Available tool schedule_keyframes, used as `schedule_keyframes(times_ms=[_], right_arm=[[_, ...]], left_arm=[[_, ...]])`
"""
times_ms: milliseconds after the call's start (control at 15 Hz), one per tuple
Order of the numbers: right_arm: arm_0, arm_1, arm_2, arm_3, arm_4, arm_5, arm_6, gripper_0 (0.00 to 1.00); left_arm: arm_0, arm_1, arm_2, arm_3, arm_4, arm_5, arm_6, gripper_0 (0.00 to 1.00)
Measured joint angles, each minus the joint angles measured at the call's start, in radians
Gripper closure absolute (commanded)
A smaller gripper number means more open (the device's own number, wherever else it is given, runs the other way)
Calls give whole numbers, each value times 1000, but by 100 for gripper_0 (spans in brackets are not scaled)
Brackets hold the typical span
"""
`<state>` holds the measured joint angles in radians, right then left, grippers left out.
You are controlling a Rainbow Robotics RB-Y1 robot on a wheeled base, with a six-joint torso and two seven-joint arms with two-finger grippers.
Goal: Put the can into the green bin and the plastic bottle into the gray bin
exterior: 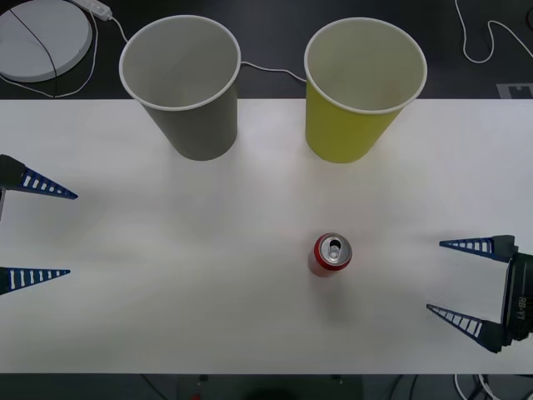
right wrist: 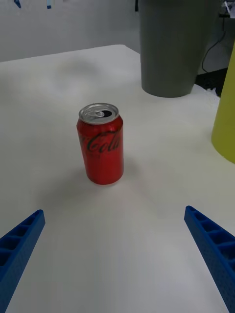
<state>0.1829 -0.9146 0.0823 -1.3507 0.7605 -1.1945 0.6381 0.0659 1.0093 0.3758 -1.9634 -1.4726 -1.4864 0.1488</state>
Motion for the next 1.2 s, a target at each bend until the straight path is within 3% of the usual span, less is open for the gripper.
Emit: schedule_keyframes(times_ms=[733, 1200], right_arm=[[-62, 179, 102, 87, 0, 47, 39, 0], [-94, 295, 102, 87, 80, 102, 96, 0]], left_arm=[[0, 0, 0, 0, 0, 0, 0, 0], [0, 0, 0, 0, 0, 0, 0, 0]])
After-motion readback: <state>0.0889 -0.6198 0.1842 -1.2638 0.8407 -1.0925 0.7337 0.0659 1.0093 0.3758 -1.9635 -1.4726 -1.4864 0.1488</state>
